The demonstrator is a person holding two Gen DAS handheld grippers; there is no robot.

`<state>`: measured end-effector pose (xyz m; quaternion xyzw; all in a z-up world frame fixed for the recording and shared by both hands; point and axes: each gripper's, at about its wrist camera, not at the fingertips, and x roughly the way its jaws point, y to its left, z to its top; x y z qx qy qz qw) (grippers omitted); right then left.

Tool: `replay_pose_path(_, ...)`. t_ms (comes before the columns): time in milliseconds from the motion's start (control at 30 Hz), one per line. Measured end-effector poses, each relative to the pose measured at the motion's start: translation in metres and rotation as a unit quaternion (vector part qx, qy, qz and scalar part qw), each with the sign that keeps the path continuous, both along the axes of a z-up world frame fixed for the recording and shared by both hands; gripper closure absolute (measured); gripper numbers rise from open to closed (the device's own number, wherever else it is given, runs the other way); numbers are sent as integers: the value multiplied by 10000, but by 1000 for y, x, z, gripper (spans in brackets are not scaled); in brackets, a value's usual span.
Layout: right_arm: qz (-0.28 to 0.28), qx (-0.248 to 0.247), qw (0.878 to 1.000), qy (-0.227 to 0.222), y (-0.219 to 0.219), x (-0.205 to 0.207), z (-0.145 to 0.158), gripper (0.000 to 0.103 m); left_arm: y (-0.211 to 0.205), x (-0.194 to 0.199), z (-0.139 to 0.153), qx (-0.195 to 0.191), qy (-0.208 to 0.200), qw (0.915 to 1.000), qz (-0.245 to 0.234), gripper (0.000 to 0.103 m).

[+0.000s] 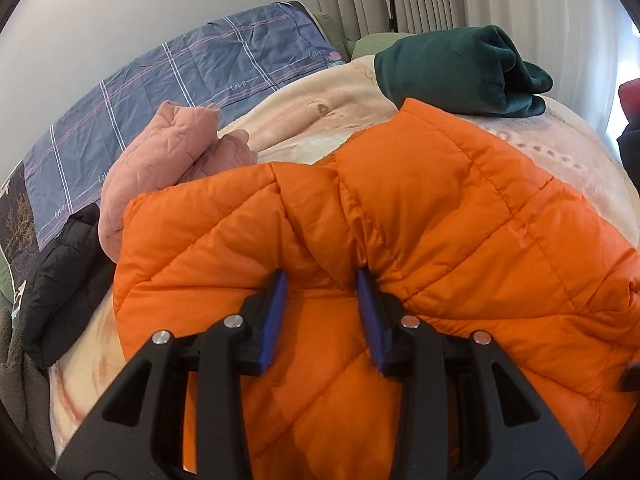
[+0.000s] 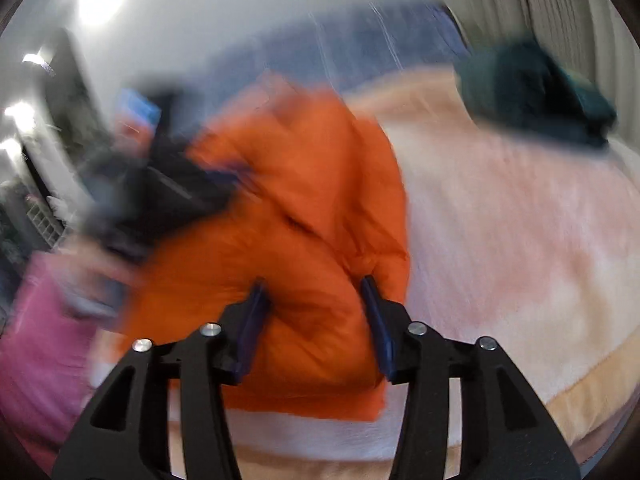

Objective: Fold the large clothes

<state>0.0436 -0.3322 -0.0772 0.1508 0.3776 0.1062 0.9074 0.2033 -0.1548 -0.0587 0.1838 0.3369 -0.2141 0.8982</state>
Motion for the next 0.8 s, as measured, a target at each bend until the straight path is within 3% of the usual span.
replay_pose_path(33, -110, 457, 9987, 200, -7, 6, -17, 49, 2, 1, 0, -86, 39, 10000, -10, 65)
replay_pose_path(67, -150, 558, 9980, 253, -8, 9, -23, 49, 4, 3, 0, -158, 84, 9998, -28, 65)
replay_pose_path(167, -147, 290, 9991, 275, -2, 10, -21, 49, 8, 7, -3, -281, 186, 9994, -61, 64)
replay_pose_path(333, -75, 349, 9991, 232, 6, 14, -20, 49, 9, 5, 8, -328, 232, 9992, 13, 62)
replay_pose_path(400, -69, 366, 9992, 172, 6, 12, -22, 49, 9, 5, 21, -581, 326, 9978, 65, 41)
replay_pose_path(500, -55, 415, 9990, 159, 7, 12, -24, 48, -6, -2, 50, -1046, 325, 9932, -403, 38)
replay_pose_path(567, -39, 428, 9989, 168, 7, 13, -25, 47, -29, -6, 64, -840, 74, 9939, -710, 33)
replay_pose_path(667, -34, 425, 9990, 147, 7, 15, -25, 47, -69, 11, 53, 130, -200, 9977, -639, 28)
replay_pose_path(733, -43, 451, 9989, 110, 4, 12, -28, 47, -78, 33, 25, 548, 13, 9974, -463, 22)
replay_pose_path(800, -53, 524, 9986, 85, 0, 12, -29, 47, -72, 54, 4, 398, 424, 9980, -239, 19)
